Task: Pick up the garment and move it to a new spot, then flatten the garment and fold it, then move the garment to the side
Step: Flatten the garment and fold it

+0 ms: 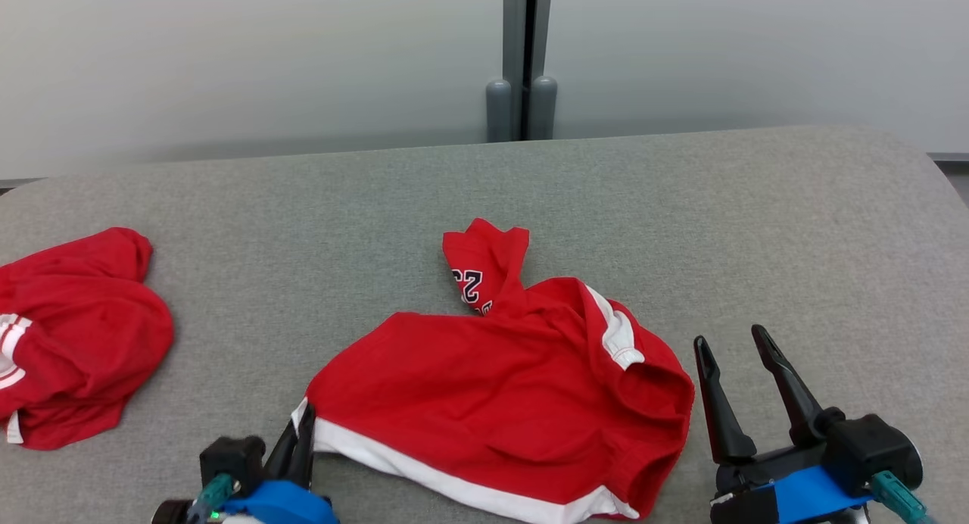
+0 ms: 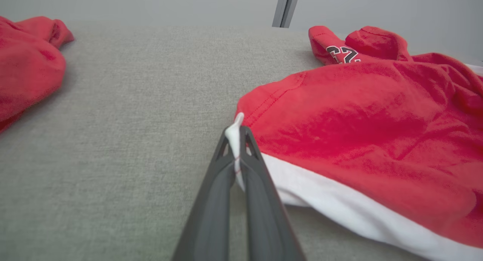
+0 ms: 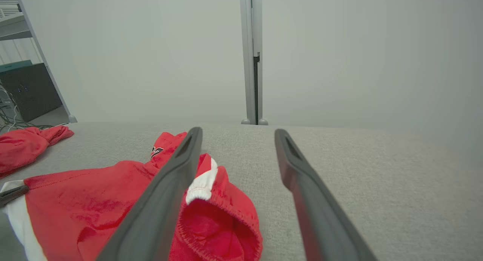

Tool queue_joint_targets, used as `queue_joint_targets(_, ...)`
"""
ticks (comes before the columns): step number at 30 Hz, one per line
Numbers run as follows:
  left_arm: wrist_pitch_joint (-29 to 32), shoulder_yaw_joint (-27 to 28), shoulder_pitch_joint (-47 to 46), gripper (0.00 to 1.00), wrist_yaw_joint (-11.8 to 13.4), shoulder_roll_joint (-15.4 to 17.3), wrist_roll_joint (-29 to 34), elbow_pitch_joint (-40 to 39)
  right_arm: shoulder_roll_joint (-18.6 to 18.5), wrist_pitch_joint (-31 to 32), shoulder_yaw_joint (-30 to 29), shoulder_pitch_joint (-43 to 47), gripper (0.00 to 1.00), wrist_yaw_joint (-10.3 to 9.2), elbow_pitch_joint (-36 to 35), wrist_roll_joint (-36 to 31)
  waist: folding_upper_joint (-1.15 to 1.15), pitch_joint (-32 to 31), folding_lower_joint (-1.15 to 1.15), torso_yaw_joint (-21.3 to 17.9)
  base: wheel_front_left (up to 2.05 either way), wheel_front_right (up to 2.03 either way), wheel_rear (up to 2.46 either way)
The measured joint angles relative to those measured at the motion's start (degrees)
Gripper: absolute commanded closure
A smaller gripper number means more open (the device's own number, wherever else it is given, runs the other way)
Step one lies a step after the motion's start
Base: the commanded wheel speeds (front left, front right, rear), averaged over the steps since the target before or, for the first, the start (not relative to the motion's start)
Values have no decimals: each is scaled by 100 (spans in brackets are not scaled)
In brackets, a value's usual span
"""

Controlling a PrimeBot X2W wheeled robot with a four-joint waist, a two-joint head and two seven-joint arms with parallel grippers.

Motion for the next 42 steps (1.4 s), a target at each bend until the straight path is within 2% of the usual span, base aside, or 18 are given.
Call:
queue_joint_targets(3, -1, 236, 530, 100, 148, 12, 48, -376, 1, -1, -73, 76, 0, 1, 42, 1, 0, -41, 0, 115, 0, 0, 0)
queue_joint_targets(7, -1, 428, 969, 100, 220, 40, 104, -714, 1, -1, -127, 117, 0, 0, 110, 1, 0, -82, 0, 216, 0, 0, 0)
queue_joint_targets(8, 0, 445, 1027, 96, 221, 42, 152, -783, 1, -1, -145, 121, 0, 0, 126, 1, 0, -98, 0, 237, 0, 0, 0)
queue_joint_targets(9, -2, 479, 1074, 31, 223, 31, 183, -864, 0, -1, -149, 123, 0, 0, 141, 8, 0, -105, 0, 249, 0, 0, 0)
queue_joint_targets(10, -1, 515, 1101, 0, 225, 13, 205, -914, 1, -1, -142, 123, 0, 0, 156, 18, 0, -112, 0, 254, 0, 0, 0)
queue_joint_targets(19, -8, 1263, 1231, 0, 289, -199, 1010, -2023, 1, -1, -110, 123, 0, 0, 232, 42, 0, -264, 0, 189, 0, 0, 0)
queue_joint_targets(26, -8, 2019, 1379, 0, 216, -419, 1655, -2652, 2, -1, -122, 183, 0, 0, 193, 41, 0, -348, 0, 134, 0, 0, 0)
queue_joint_targets(31, -8, 2441, 1499, 0, 86, -564, 1941, -2777, 2, -1, -175, 255, 0, 0, 202, 12, 0, -379, 0, 132, 0, 0, 0)
queue_joint_targets(37, -8, 2630, 1625, 0, -137, -604, 2218, -2672, 0, 0, -218, 417, 0, 0, 299, -29, 1, -403, 0, 160, 0, 0, 0)
queue_joint_targets(42, -8, 2682, 1669, 0, -226, -666, 2352, -2568, 2, -1, -162, 474, 0, 0, 400, -48, 1, -421, 0, 177, 0, 0, 0)
